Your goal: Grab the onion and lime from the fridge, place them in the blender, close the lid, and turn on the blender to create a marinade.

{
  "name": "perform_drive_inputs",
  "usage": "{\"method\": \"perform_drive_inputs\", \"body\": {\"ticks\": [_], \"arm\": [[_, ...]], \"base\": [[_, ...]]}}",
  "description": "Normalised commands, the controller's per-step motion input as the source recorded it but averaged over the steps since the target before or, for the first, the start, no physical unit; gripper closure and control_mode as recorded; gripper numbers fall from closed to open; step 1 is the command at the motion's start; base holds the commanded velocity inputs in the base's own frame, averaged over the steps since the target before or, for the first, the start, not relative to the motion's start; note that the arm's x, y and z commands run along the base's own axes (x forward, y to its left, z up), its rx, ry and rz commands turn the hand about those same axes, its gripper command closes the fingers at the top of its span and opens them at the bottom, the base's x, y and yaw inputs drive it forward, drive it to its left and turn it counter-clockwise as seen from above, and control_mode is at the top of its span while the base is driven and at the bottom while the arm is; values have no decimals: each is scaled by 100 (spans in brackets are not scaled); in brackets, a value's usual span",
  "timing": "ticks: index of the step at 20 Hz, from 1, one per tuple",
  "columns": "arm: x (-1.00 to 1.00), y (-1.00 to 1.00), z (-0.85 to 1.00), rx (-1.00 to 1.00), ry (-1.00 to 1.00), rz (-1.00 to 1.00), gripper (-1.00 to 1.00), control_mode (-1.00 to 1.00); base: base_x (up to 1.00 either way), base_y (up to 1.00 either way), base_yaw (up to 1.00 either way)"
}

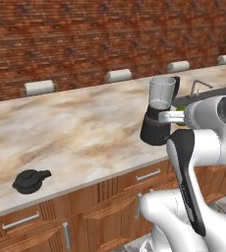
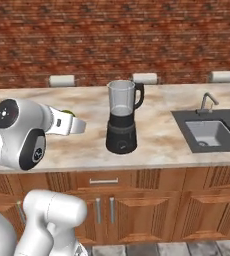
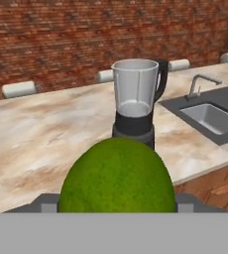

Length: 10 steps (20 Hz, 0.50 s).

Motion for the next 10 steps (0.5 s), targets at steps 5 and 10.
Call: {"method": "perform_drive_inputs", "body": {"ticks": [5,10], "arm": [[0,0,0,0,0,0,100,100],[0,0,0,0,0,0,100,100]], "base": [[41,-60,29],[45,-49,28]]}}
